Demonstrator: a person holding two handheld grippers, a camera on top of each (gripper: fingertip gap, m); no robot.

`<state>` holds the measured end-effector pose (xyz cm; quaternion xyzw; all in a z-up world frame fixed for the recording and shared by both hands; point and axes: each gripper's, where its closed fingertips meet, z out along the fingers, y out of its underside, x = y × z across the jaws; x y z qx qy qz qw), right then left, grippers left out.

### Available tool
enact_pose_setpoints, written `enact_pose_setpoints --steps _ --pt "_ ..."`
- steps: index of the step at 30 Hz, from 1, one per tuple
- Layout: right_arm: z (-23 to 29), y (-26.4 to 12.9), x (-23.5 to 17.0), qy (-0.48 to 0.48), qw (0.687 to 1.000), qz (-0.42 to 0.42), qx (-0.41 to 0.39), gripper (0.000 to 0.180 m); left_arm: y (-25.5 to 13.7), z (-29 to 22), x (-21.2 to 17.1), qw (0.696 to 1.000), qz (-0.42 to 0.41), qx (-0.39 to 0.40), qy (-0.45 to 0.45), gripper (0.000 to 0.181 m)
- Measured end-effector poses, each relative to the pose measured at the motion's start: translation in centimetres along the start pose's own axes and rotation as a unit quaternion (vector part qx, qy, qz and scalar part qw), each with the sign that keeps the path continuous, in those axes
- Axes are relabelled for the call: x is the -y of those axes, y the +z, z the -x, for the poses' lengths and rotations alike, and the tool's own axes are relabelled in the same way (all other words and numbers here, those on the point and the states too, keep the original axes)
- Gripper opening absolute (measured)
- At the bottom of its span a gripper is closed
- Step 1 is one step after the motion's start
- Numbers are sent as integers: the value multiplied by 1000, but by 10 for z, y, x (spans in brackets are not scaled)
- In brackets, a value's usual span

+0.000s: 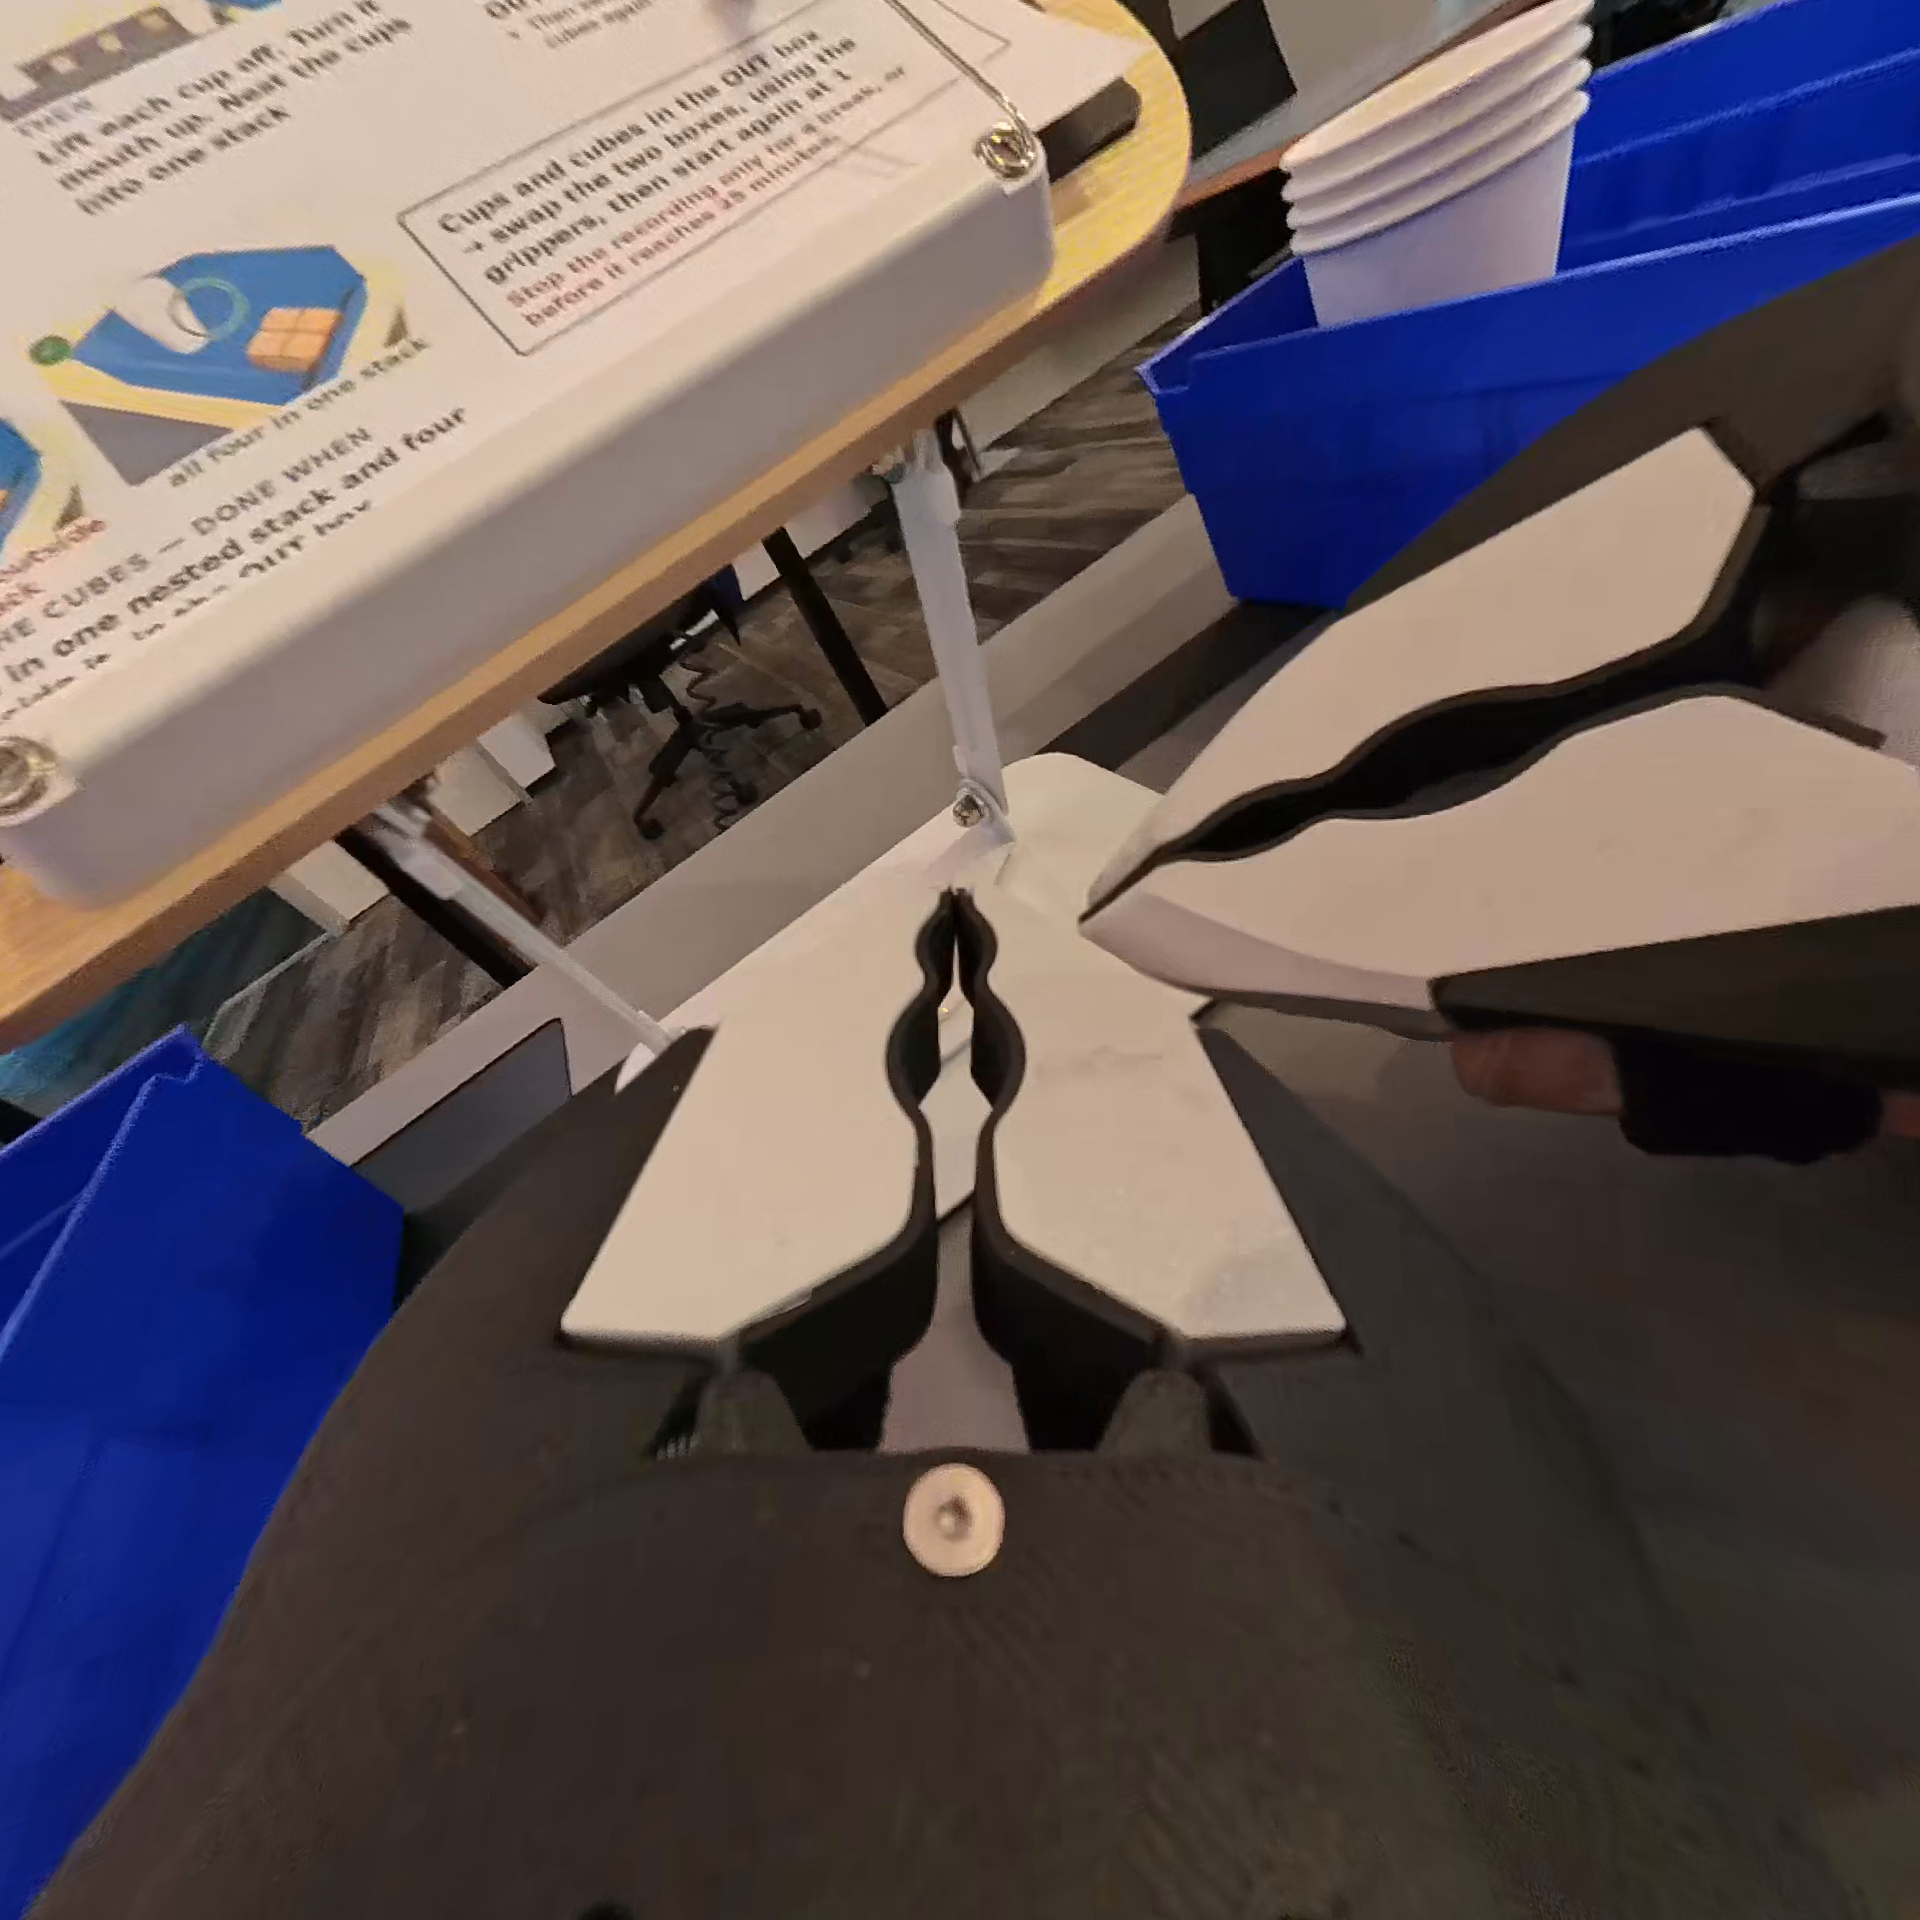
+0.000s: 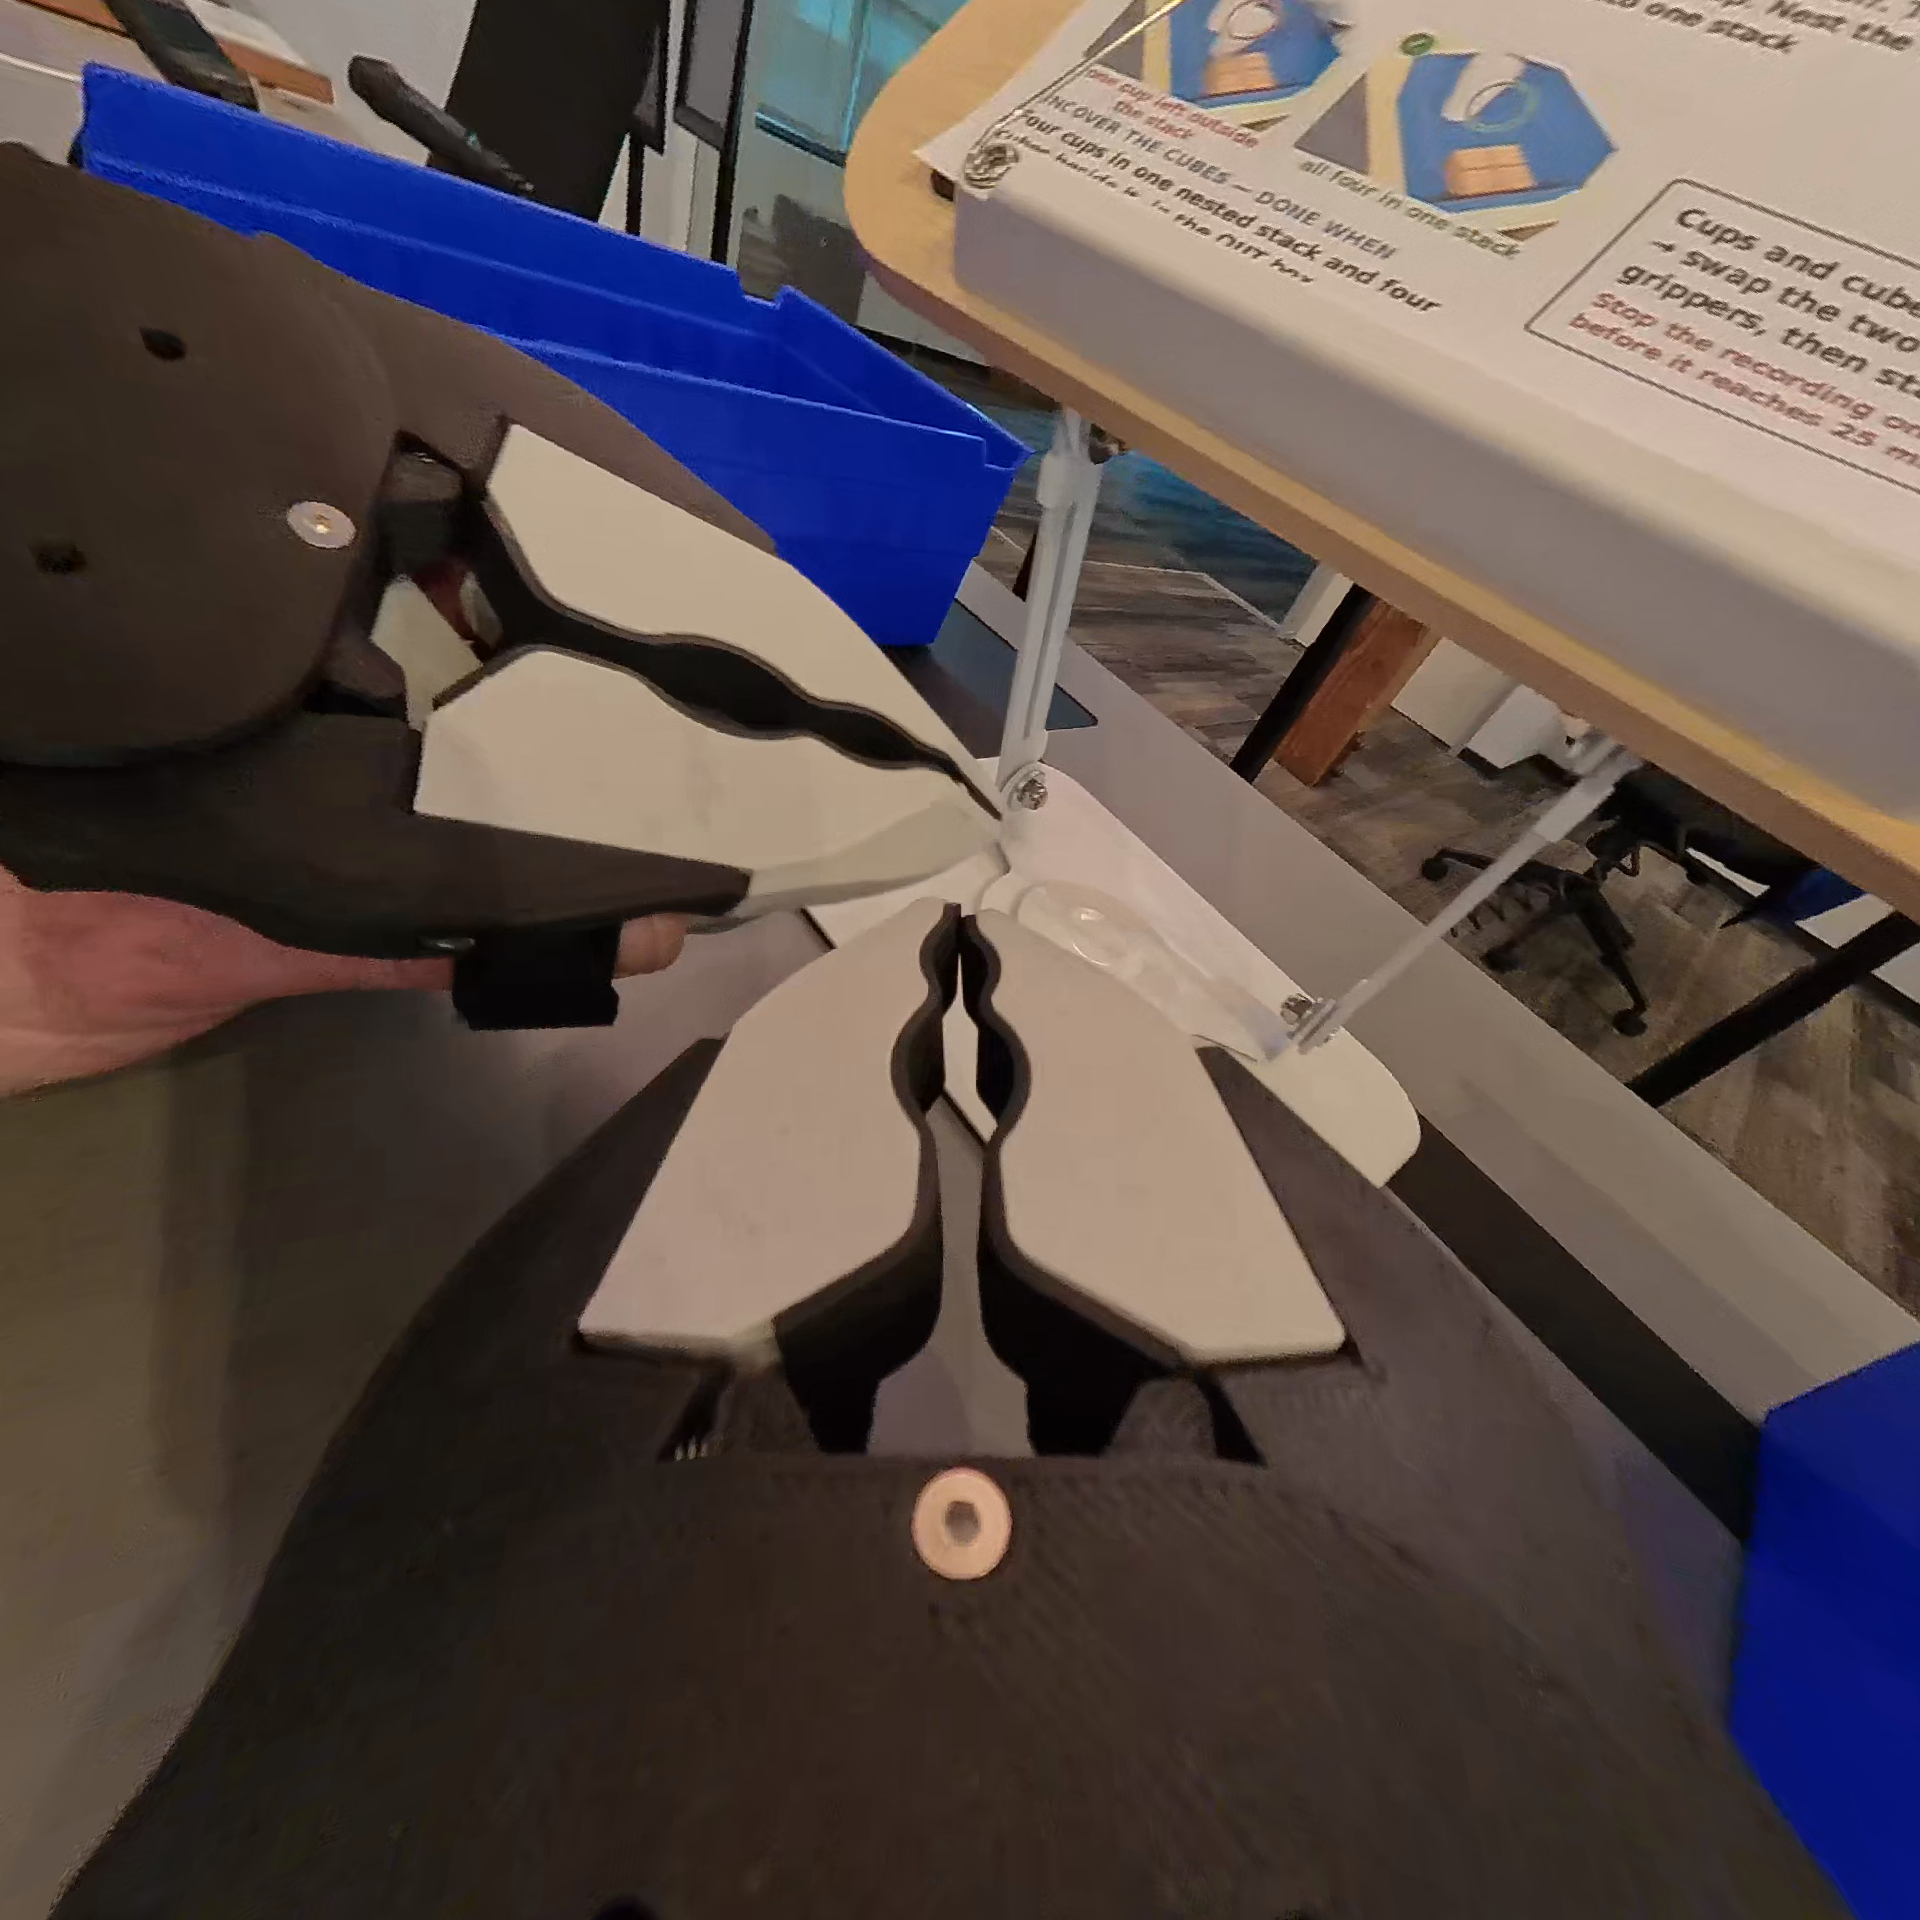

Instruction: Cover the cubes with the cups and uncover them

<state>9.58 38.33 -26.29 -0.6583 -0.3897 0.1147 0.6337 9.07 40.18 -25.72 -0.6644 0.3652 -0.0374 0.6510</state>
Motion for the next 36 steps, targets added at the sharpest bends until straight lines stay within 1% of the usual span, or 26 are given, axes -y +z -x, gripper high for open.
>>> enact_pose_setpoints --steps 2,8,10,12,16,22,28,35,36 --pt "1 0 0 -2 1000 1 1 0 0 -3 0 1000 2 -9 -2 0" --pt "-5 0 0 16 1000 -3 -10 8 3 -7 -5 999 12 -27 -14 0" --pt "-3 0 0 10 1000 -2 -6 3 3 -8 -6 999 16 -32 -20 1" --pt "-3 0 0 6 1000 0 -8 2 3 -8 -7 999 18 -32 -18 1" --pt "-7 -1 0 15 1000 -5 -17 8 2 -10 -6 999 17 -38 -21 1" --pt "-7 0 0 9 1000 -1 -21 6 3 -13 -8 998 21 -48 -23 1" --pt "-9 0 0 15 999 -3 -29 11 3 -10 -8 999 17 -40 -26 5" --pt "-13 -2 1 23 999 -8 -38 13 6 -2 -8 999 15 -12 -28 27" --pt "-14 -2 1 24 999 -9 -39 13 6 -2 -8 999 15 -12 -28 27"
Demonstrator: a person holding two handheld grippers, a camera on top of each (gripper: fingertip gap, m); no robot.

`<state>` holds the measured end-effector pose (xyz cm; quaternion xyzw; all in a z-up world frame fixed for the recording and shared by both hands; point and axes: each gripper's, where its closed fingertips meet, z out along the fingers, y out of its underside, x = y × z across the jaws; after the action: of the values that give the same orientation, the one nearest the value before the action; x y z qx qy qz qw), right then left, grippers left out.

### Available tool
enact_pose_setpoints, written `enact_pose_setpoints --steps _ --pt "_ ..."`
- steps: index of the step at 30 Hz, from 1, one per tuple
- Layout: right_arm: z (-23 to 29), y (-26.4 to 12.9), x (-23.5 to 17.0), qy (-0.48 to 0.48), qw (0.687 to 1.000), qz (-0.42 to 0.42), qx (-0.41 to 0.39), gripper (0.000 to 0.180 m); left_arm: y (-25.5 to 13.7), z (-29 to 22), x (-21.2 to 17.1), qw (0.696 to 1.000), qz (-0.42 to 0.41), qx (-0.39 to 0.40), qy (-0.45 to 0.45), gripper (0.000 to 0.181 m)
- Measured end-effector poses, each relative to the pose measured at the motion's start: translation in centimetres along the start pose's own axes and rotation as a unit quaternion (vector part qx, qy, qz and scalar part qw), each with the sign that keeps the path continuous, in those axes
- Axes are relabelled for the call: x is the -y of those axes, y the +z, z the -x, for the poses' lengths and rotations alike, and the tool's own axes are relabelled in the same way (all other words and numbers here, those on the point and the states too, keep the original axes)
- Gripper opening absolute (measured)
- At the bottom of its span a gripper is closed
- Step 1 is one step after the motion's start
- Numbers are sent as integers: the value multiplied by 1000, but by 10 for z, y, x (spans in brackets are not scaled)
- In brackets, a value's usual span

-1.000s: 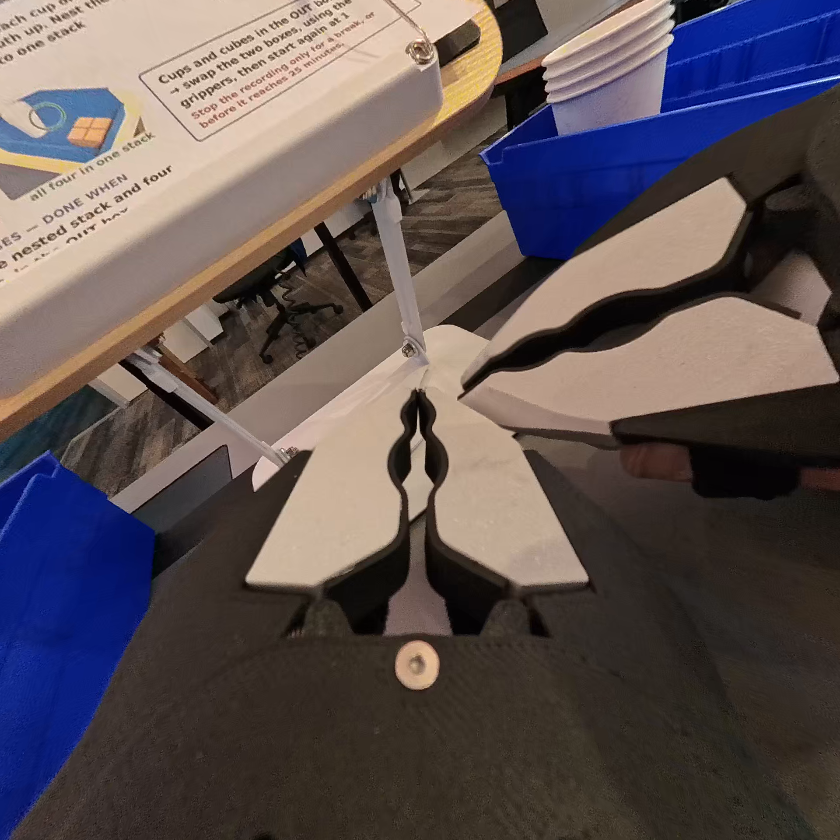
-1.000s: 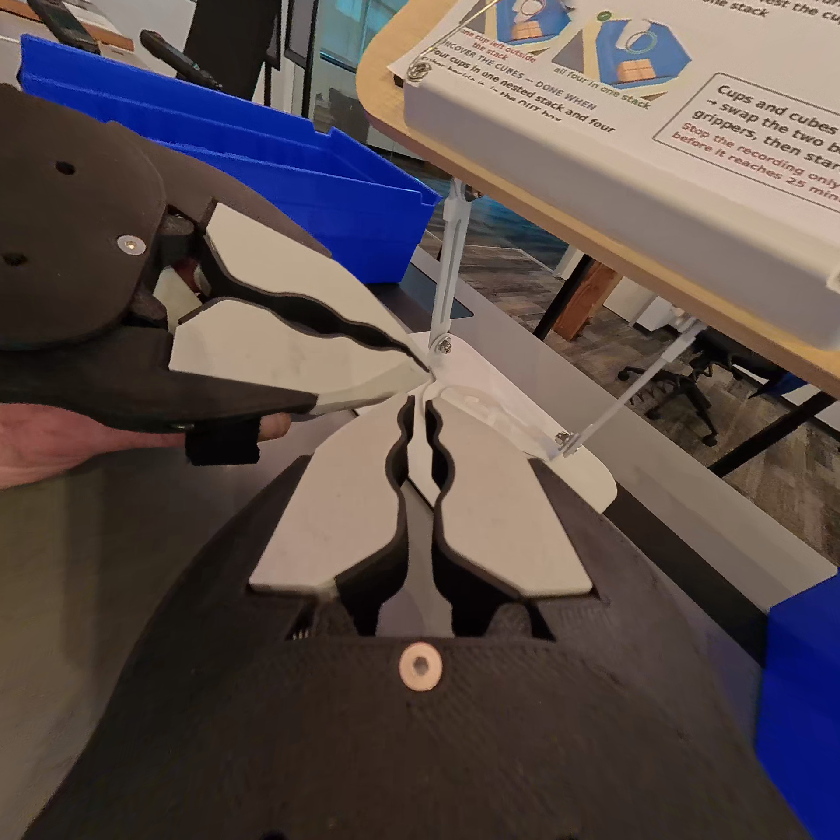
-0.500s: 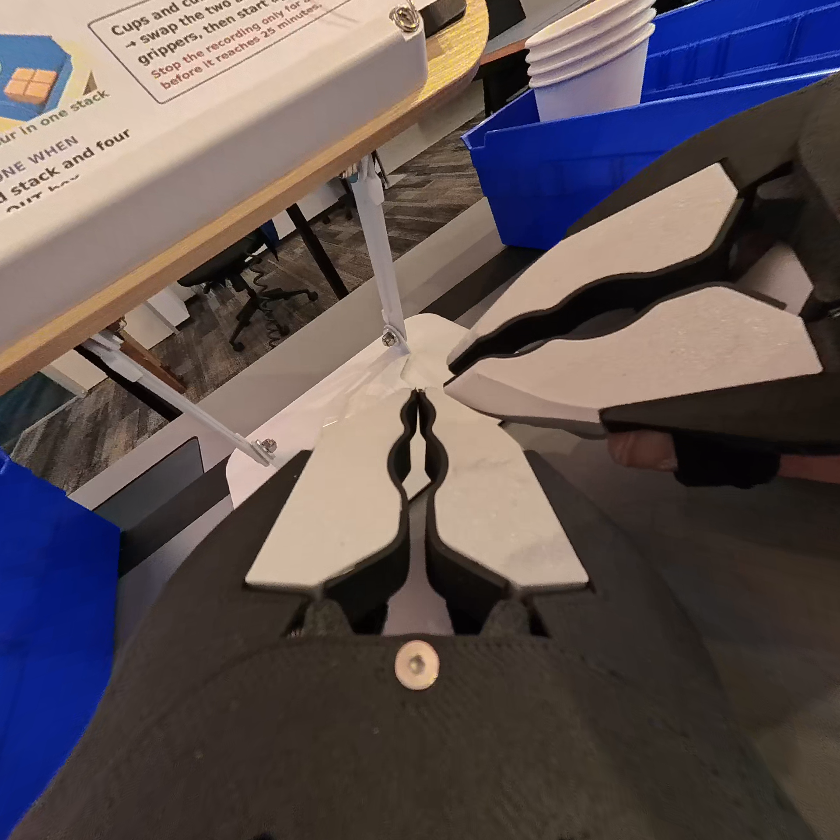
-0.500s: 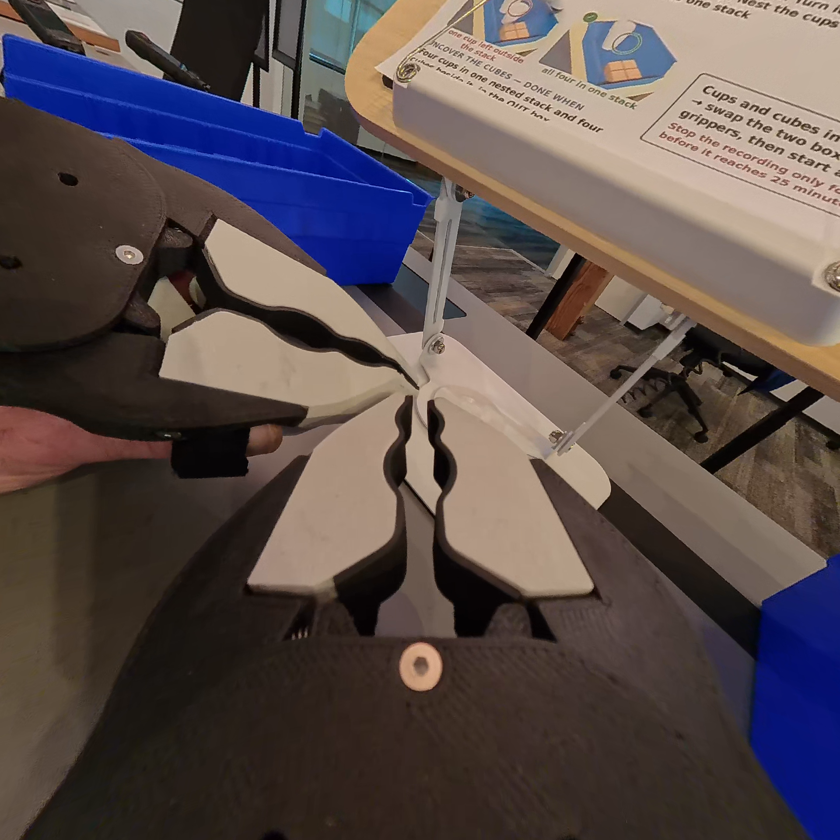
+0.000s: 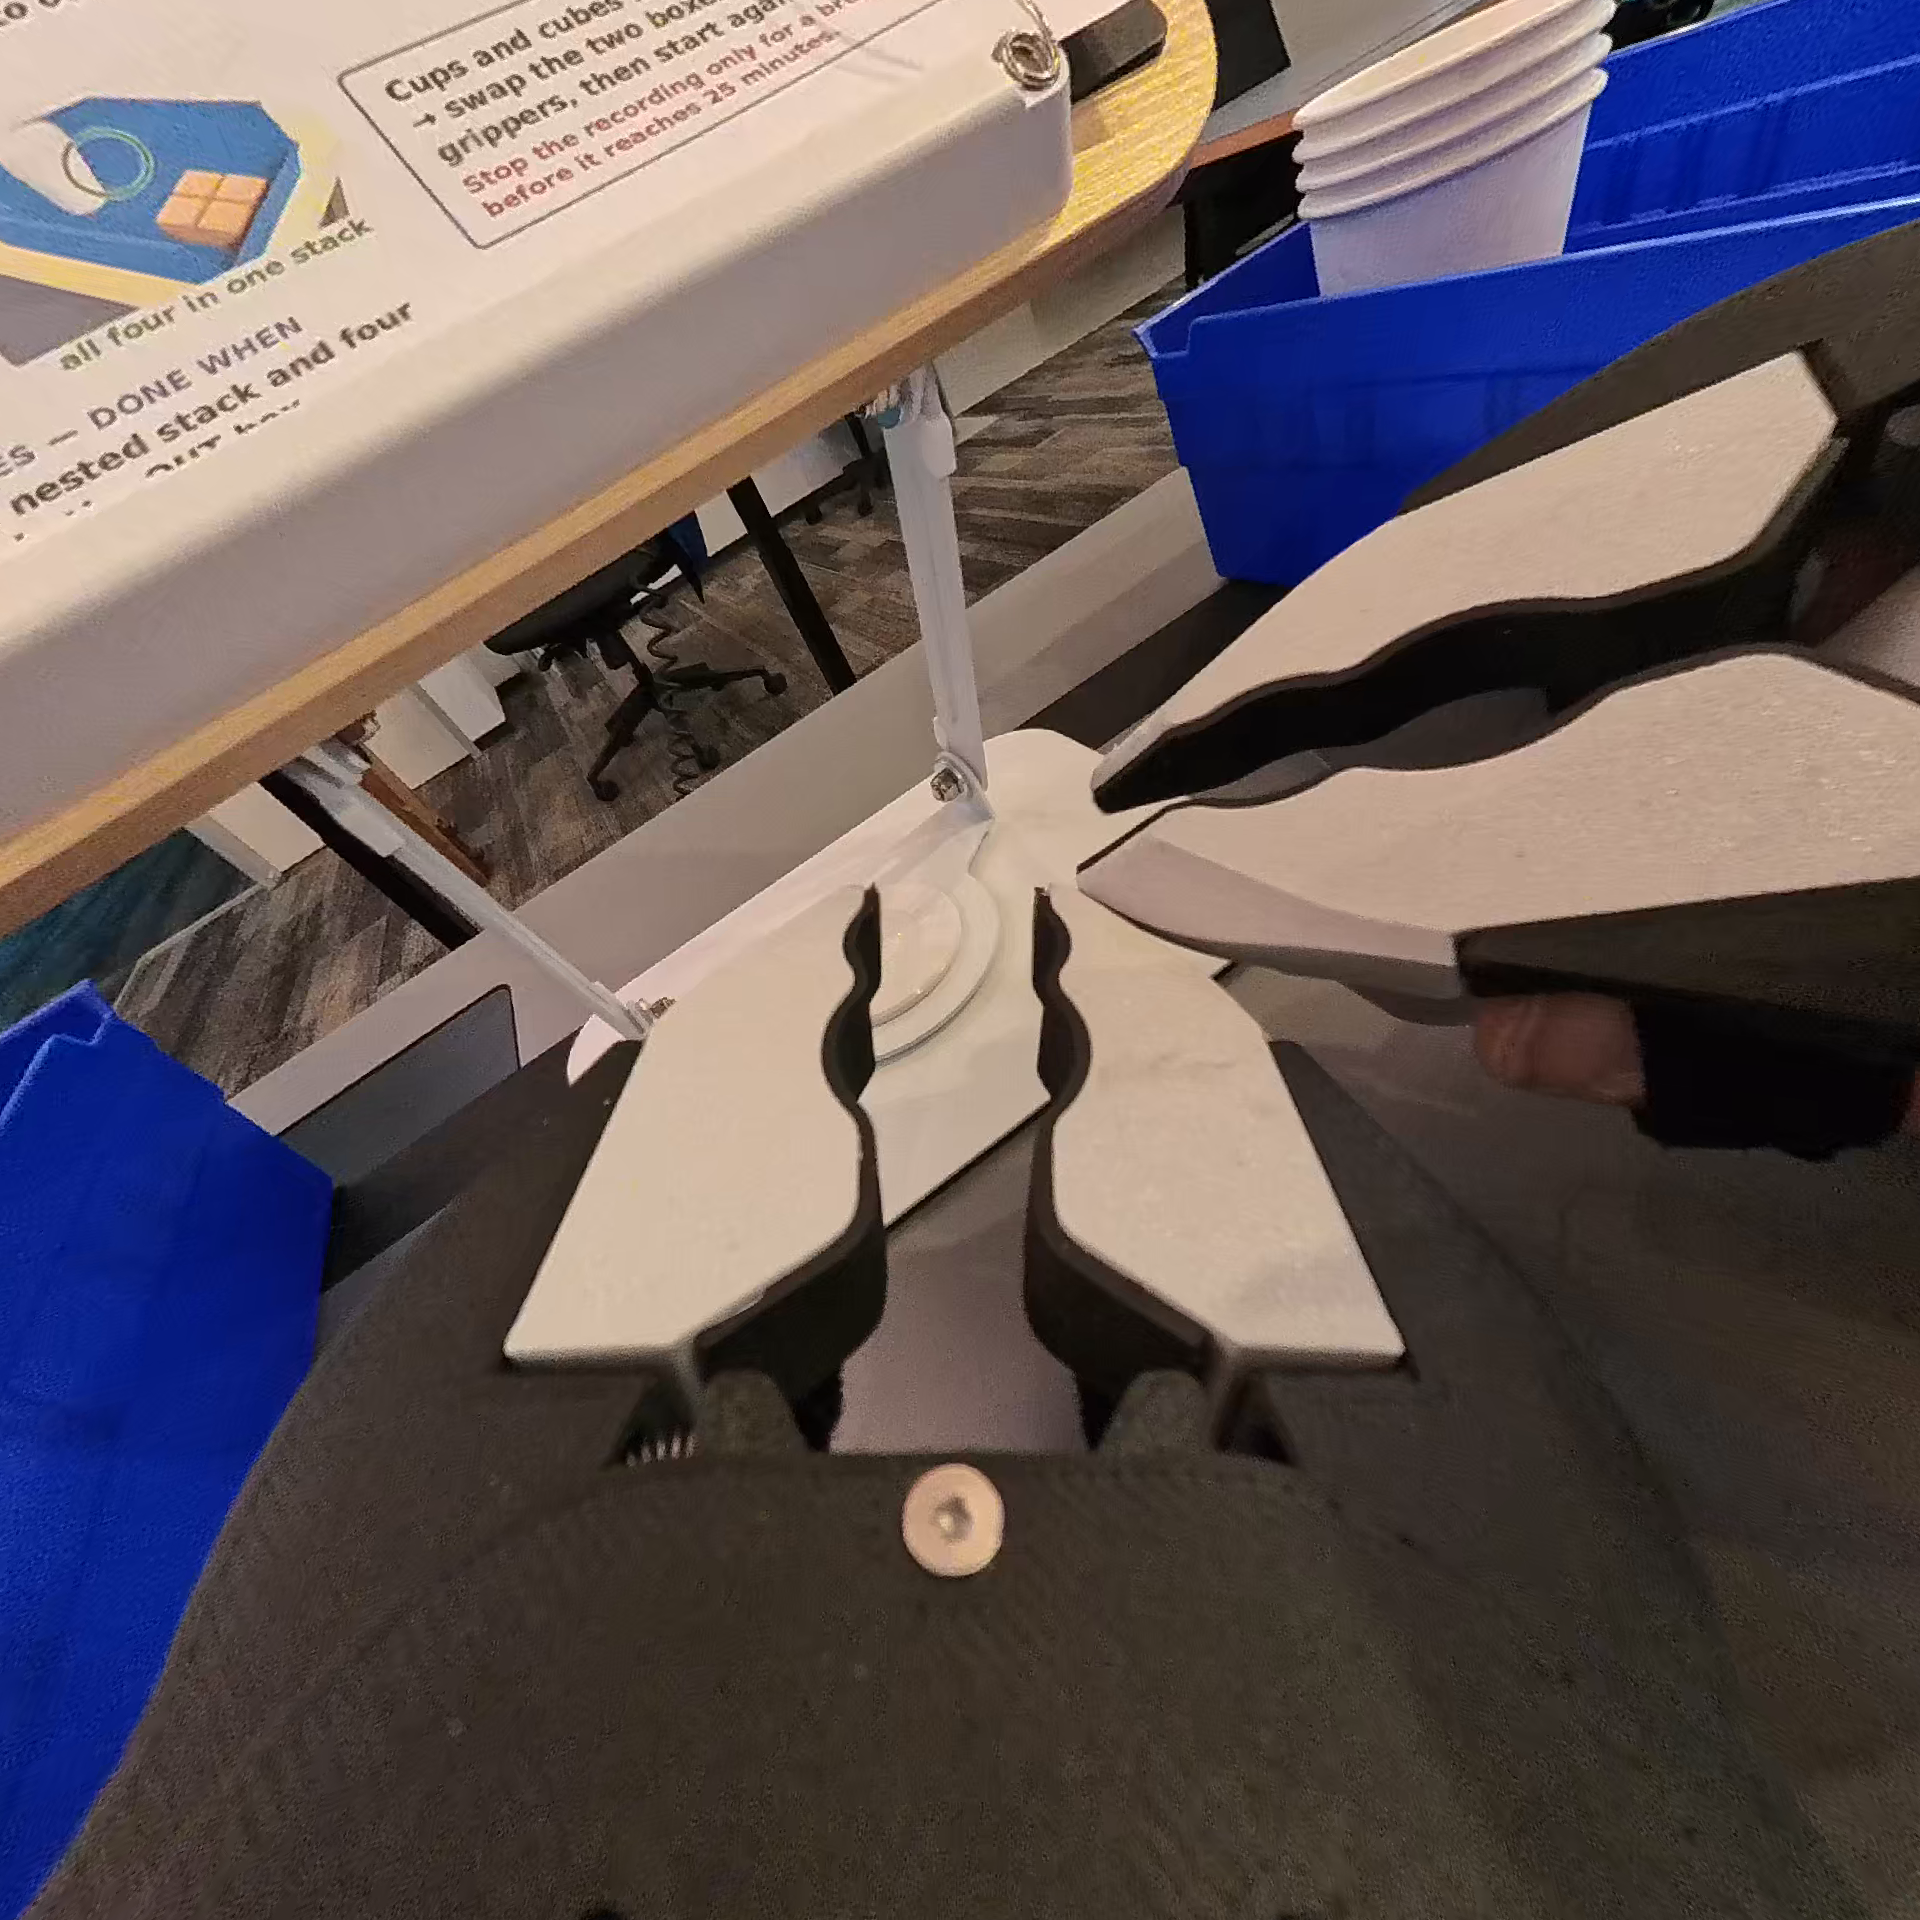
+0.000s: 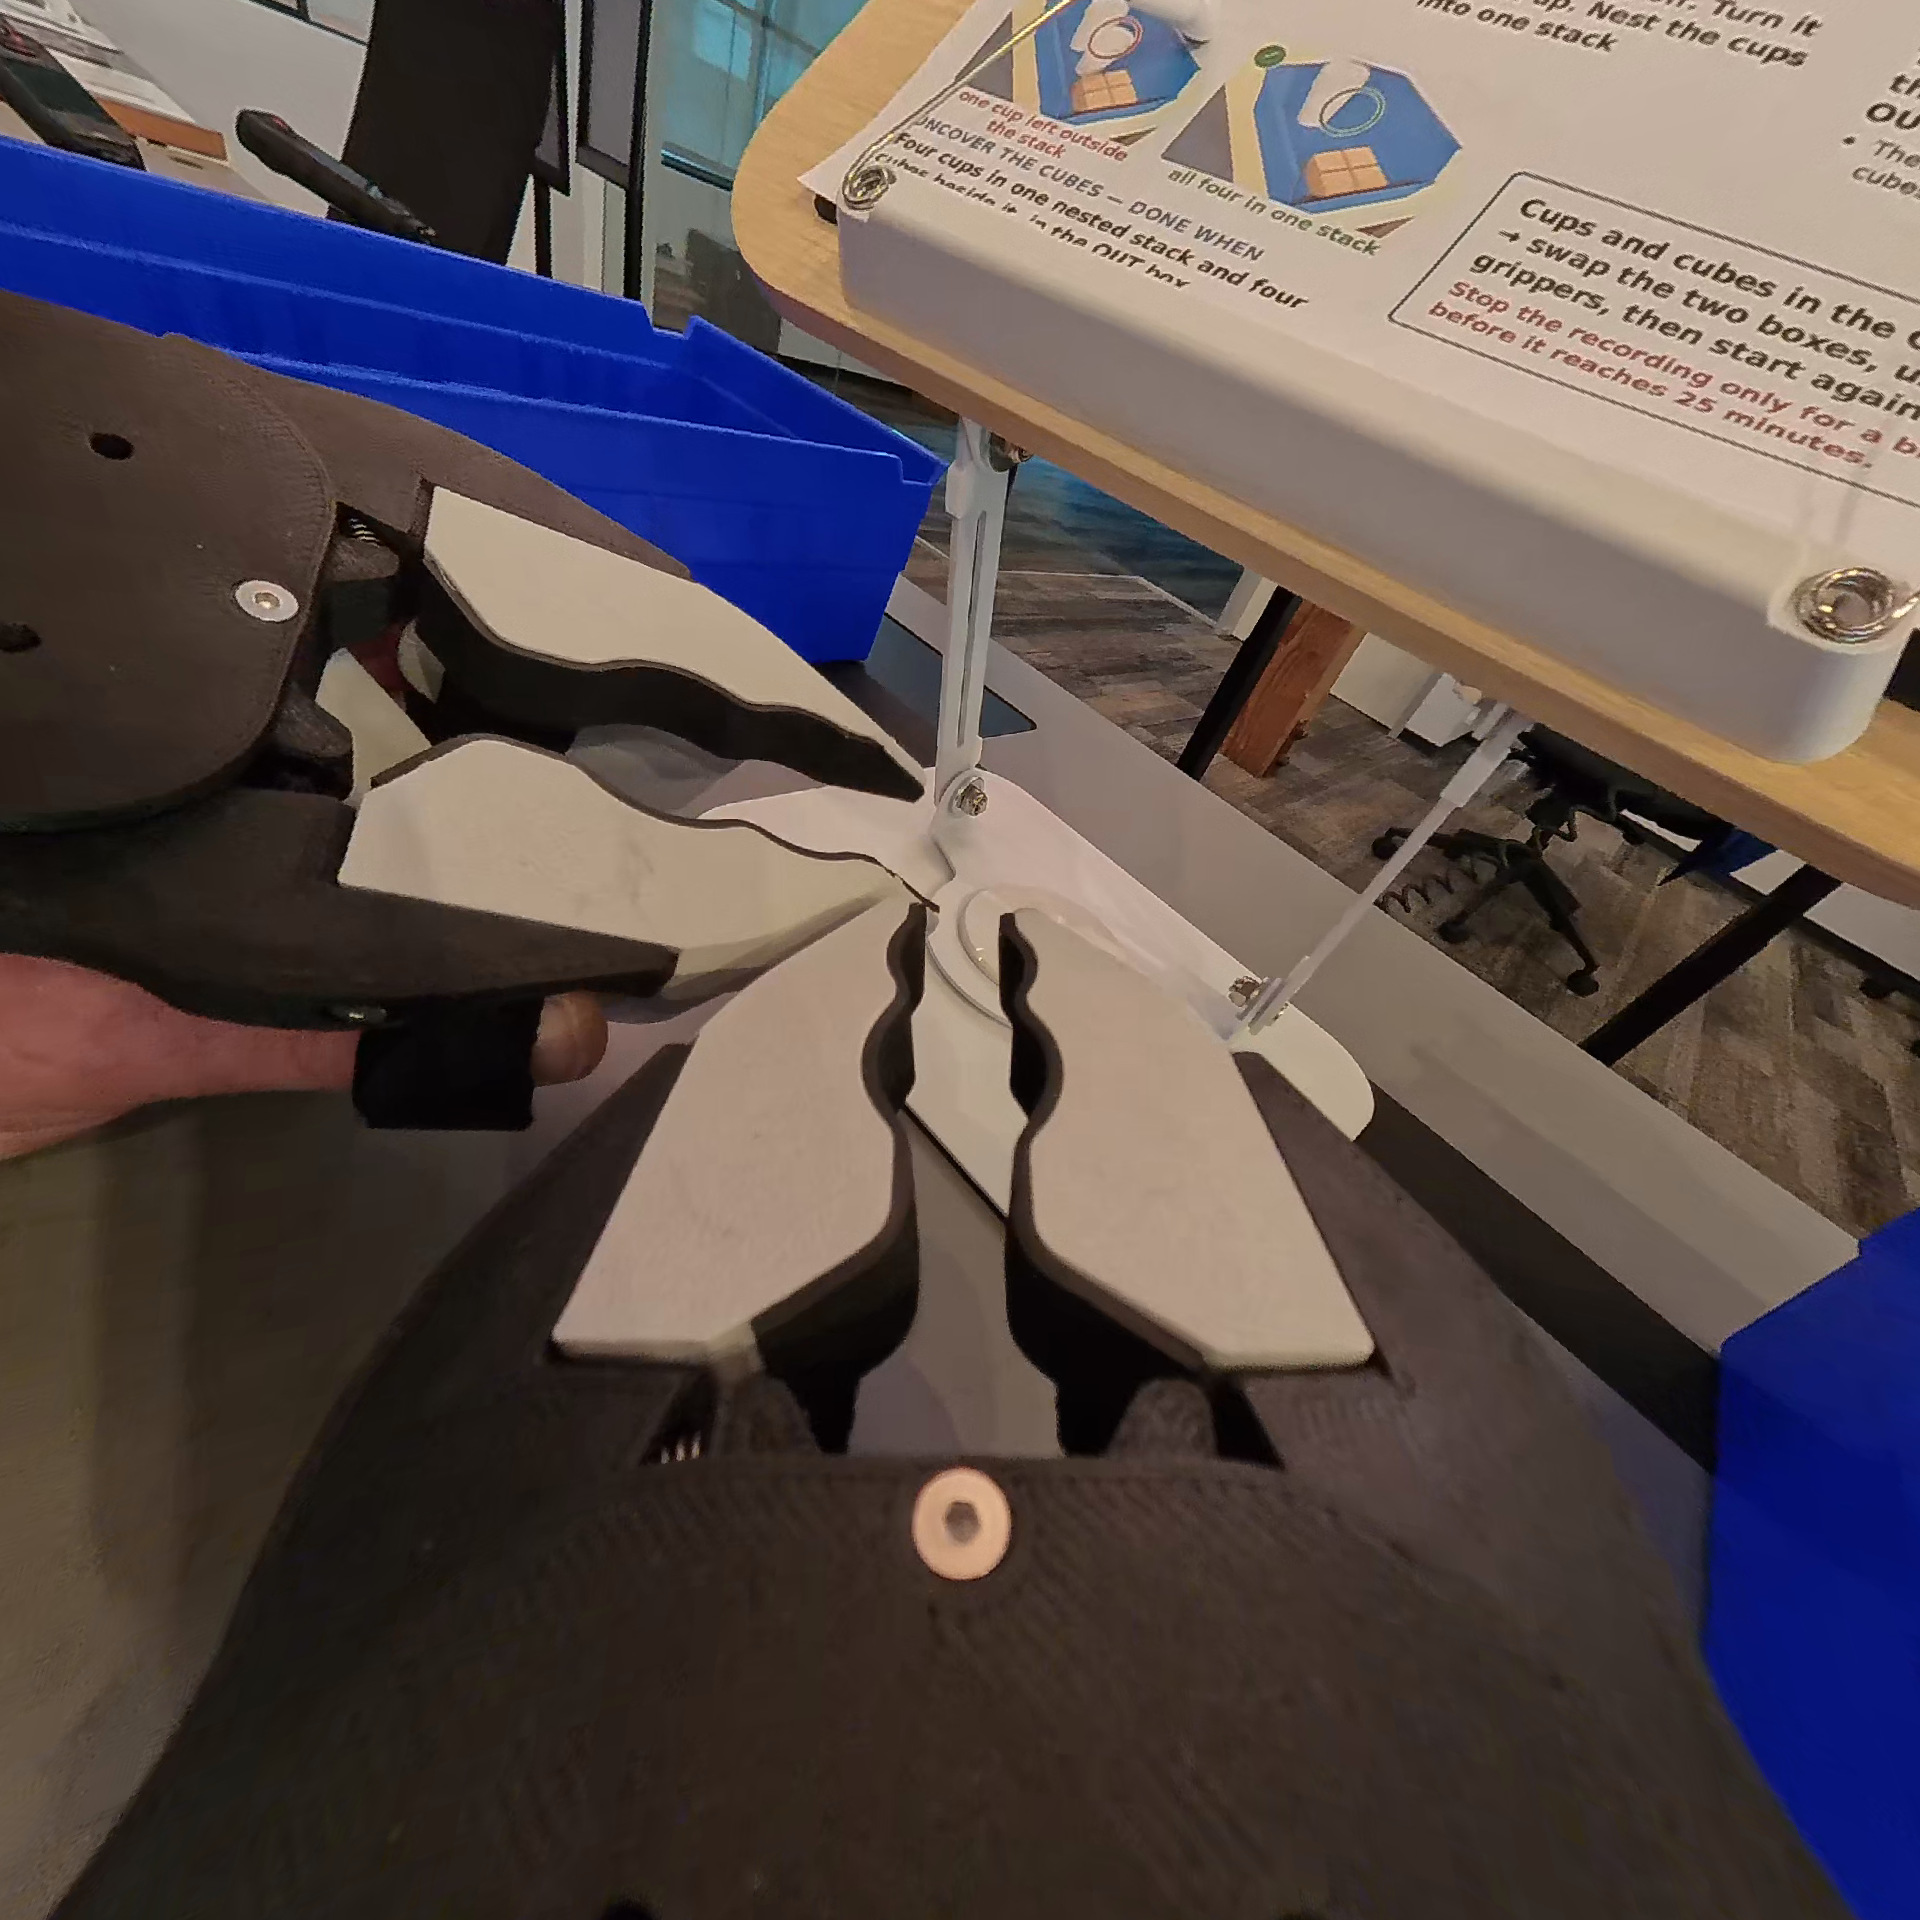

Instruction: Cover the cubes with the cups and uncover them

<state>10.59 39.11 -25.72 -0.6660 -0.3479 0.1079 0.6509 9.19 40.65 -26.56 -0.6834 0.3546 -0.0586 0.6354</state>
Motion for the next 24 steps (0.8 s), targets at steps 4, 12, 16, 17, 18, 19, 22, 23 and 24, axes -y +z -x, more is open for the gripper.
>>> enact_pose_setpoints --steps 4,12,16,17,18,19,22,23,24 --pt "-2 0 0 5 1000 -1 -6 17 0 -2 0 1000 -1 -5 3 23" --pt "-3 0 1 5 1000 -2 -8 21 0 -1 0 1000 0 0 5 21" --pt "-5 -1 1 8 1000 -5 -12 25 0 1 0 1000 1 5 1 24" --pt "-5 -1 1 10 1000 -5 -13 26 0 1 0 1000 1 6 0 26" --pt "-6 -1 1 11 1000 -6 -14 28 0 2 0 1000 0 8 -1 27" --pt "-7 -1 2 13 1000 -6 -16 30 0 2 0 1000 -1 9 -2 28" --pt "-9 -2 3 19 1000 -14 -20 32 1 4 0 1000 1 13 -4 35" --pt "-9 -2 3 20 999 -14 -21 32 1 4 0 1000 0 16 -4 36" --pt "-9 -2 3 20 999 -14 -21 33 1 4 0 1000 0 16 -3 37"
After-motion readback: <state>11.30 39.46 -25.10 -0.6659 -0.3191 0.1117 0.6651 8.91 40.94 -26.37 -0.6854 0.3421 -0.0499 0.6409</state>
